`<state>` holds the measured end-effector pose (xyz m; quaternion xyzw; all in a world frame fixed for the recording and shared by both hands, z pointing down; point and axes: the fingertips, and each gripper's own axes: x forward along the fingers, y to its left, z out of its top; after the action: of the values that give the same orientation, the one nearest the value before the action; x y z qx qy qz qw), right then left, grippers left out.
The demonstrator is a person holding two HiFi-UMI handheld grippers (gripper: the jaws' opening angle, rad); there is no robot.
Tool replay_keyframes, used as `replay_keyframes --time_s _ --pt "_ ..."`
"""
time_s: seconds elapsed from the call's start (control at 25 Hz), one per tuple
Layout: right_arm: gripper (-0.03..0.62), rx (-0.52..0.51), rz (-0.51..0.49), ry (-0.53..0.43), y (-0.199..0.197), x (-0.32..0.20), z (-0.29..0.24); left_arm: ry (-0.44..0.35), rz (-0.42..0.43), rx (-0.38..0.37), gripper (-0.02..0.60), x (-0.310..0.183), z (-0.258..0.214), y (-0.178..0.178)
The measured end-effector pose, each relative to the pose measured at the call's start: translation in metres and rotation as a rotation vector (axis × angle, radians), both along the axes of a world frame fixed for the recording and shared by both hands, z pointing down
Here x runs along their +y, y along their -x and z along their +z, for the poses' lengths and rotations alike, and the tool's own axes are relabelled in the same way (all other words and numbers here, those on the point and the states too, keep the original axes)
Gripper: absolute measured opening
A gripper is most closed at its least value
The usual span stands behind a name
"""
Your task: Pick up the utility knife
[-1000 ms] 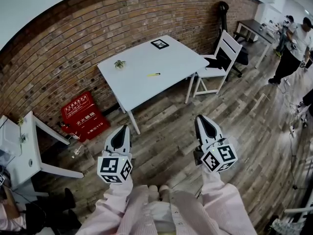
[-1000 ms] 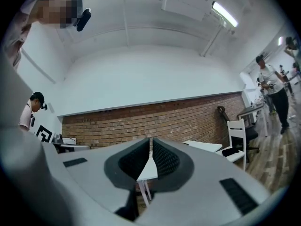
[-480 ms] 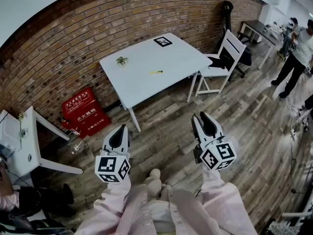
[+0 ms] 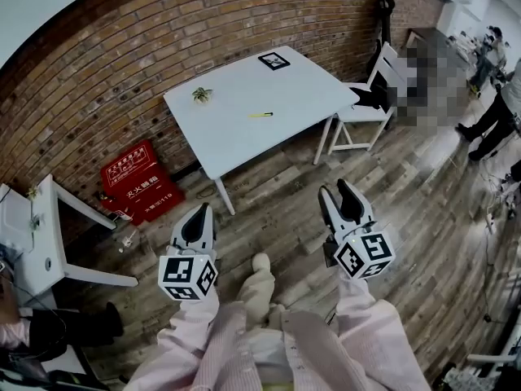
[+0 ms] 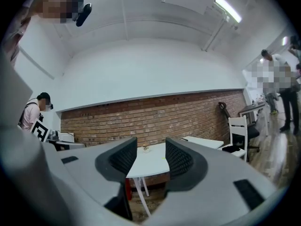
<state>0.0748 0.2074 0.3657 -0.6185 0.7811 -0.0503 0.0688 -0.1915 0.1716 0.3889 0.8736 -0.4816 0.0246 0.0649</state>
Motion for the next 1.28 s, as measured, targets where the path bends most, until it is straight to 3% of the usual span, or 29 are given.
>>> replay_keyframes --time_s 0.8,1.28 --pt "0.17 0.008 -0.057 0.081 -0.025 -0.16 0.024 0.062 -0.003 0.019 -0.008 -0.155 0.024 -0.035" --pt "0.17 0.033 -0.096 0.131 -0.02 -0.238 0.034 0.104 0.016 0.036 -0.008 -0.23 0.037 -0.045"
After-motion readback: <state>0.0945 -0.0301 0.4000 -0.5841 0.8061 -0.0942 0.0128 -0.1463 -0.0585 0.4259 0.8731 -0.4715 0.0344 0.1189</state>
